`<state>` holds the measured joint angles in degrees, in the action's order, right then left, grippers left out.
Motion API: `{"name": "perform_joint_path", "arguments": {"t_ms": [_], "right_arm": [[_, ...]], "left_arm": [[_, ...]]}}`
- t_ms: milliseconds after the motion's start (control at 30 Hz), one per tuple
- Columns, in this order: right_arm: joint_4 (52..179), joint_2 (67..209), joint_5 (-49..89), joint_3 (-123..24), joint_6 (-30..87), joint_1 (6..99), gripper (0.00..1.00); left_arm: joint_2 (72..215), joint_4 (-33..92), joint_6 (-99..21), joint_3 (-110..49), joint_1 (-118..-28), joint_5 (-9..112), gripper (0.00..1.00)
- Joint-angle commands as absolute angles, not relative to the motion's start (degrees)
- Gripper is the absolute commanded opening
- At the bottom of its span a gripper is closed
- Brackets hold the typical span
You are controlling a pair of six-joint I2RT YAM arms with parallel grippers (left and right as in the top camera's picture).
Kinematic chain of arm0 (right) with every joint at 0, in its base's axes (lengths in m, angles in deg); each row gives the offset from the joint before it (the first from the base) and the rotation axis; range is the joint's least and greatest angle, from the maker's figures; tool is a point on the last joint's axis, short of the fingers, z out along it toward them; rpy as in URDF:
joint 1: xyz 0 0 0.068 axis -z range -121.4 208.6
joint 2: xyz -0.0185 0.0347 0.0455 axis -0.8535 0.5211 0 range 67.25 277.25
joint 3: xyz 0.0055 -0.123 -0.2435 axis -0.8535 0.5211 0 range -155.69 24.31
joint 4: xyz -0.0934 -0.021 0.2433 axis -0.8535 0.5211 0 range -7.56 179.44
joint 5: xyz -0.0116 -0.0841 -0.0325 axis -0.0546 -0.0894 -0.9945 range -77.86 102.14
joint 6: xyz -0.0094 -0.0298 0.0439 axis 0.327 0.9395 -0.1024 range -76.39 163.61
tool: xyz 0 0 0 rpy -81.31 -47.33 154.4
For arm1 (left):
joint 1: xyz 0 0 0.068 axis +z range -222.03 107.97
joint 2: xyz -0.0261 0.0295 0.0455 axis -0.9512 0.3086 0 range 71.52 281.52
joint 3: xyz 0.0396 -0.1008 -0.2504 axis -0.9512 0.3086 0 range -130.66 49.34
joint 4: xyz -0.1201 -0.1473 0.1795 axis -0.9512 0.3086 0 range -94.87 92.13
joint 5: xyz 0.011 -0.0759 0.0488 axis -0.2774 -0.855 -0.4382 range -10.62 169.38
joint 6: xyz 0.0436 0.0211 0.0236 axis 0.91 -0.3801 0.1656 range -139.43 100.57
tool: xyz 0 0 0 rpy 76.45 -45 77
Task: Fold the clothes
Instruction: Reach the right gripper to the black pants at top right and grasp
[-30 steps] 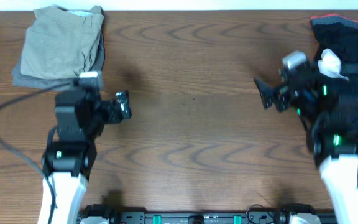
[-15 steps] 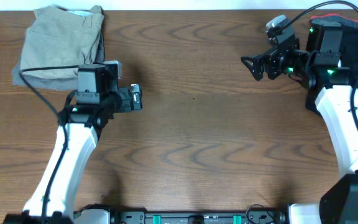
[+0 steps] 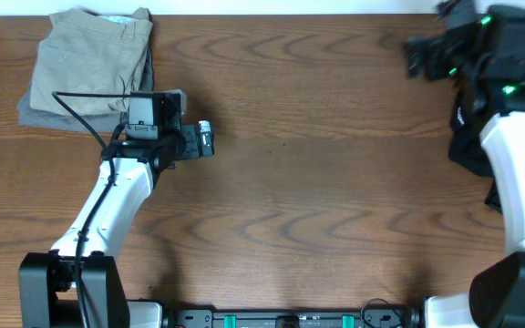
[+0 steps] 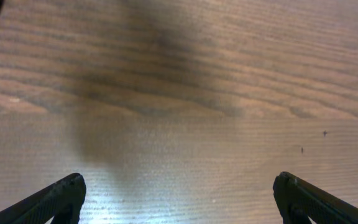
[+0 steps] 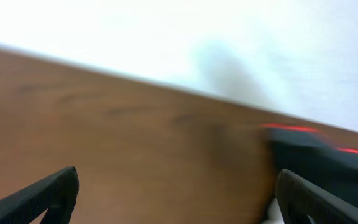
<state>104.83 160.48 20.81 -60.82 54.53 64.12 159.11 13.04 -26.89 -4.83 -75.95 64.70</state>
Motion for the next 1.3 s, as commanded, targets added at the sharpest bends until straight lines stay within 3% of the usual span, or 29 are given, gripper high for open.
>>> {"name": "perform_joint_path", "arguments": {"t_ms": [0, 367, 700, 1067, 1100, 1200, 1267], "right_arm": [[106.2, 164.6, 12.4, -67.2, 52.2, 69.4, 0.99], [106.4, 179.8, 21.9, -73.6, 52.2, 81.3, 0.98], [102.9, 189.0, 19.4, -73.6, 52.6, 83.1, 0.8], [97.9, 195.7, 15.7, -73.6, 52.6, 83.6, 0.76], [97.4, 196.1, 15.8, -73.6, 52.6, 83.6, 0.73], [95.0, 197.5, 15.3, -73.6, 52.0, 83.7, 0.51], [93.7, 198.2, 15.1, -73.6, 51.9, 83.7, 0.45]], "left_arm": [[158.9, 12.5, -27.2, -6.0, -76.1, 64.4, 0.98], [158.9, 12.6, -27.0, -6.0, -76.1, 64.4, 0.98], [158.9, 12.6, -27.0, -6.0, -76.1, 64.4, 0.98], [158.9, 12.6, -27.0, -6.0, -76.1, 64.4, 0.98], [158.9, 12.6, -27.0, -6.0, -76.1, 64.4, 0.98], [158.9, 12.8, -27.0, -6.0, -76.1, 64.4, 0.98], [158.9, 13.0, -27.0, -6.0, -76.1, 64.4, 0.98]]}}
